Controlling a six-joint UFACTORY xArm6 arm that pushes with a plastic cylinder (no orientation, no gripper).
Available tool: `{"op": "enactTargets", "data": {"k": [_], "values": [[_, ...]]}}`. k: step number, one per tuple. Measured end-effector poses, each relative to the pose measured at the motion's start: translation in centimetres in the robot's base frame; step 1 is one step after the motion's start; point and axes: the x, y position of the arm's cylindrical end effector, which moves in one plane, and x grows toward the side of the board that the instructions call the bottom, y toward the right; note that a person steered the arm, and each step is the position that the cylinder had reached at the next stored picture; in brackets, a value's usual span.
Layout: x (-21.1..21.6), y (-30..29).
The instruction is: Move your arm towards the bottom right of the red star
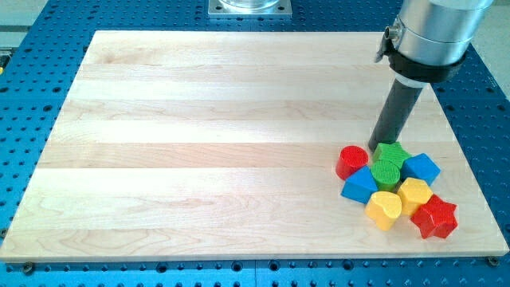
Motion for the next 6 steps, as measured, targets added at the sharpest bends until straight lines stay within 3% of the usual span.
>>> {"op": "enactTargets", "data": {"k": [1,3,4,5,6], "values": [[-3.5,0.1],[-2.9,15.8],[1.3,15.8],[9.8,14.1],[11.5,13.5]]}}
